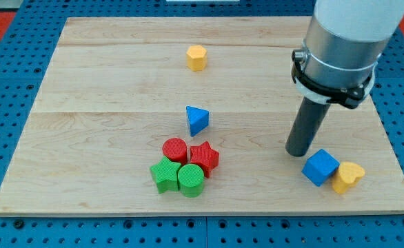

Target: Point your arm towards bottom right

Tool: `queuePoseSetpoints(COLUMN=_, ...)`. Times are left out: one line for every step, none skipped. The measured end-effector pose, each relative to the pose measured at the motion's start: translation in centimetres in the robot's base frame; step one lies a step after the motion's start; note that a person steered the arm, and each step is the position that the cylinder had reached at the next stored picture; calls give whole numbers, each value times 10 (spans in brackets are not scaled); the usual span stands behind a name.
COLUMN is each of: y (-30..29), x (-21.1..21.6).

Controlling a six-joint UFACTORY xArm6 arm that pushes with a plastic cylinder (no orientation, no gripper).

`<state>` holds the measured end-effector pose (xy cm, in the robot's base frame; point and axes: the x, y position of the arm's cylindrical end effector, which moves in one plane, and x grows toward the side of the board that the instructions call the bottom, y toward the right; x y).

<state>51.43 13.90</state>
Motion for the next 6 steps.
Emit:
queuePoseSetpoints(y=37, x=-27)
queuePoseSetpoints(y=103, x=-21)
queuePoseSetpoints(y=148, x=10)
queuePoseSetpoints(y=157, x=59)
queuePoseSetpoints(y=143, x=103)
queuePoseSetpoints(y=113, x=103)
